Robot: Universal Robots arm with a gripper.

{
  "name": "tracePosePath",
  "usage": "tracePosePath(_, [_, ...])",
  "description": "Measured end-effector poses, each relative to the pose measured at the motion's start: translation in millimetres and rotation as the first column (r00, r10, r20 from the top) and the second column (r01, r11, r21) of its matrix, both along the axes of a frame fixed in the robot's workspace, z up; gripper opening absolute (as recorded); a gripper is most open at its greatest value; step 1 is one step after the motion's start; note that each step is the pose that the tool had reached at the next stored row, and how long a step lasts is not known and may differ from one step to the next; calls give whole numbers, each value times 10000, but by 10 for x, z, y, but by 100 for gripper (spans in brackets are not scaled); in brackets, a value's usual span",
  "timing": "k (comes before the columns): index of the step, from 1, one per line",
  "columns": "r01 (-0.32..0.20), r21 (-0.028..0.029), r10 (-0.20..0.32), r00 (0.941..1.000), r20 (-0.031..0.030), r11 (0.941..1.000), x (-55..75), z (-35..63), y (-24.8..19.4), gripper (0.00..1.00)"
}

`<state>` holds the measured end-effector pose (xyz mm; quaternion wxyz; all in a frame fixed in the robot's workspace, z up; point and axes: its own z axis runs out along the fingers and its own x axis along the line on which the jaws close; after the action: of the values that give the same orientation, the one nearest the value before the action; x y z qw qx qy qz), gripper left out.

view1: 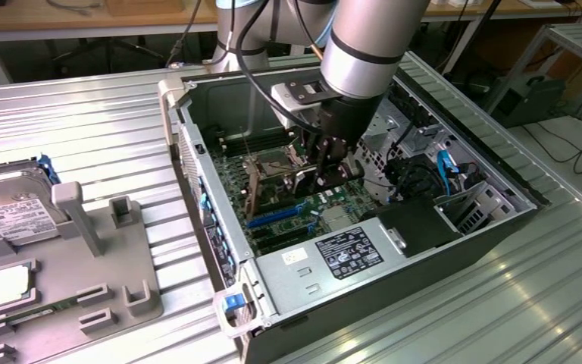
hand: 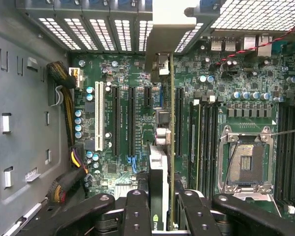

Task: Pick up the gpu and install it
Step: 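Insert the gpu into the slot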

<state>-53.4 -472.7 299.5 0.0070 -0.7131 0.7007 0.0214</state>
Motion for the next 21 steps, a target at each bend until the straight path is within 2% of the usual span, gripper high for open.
tracePosePath(21, [4,0,-4,10000,0,10000,0,-111,0,28])
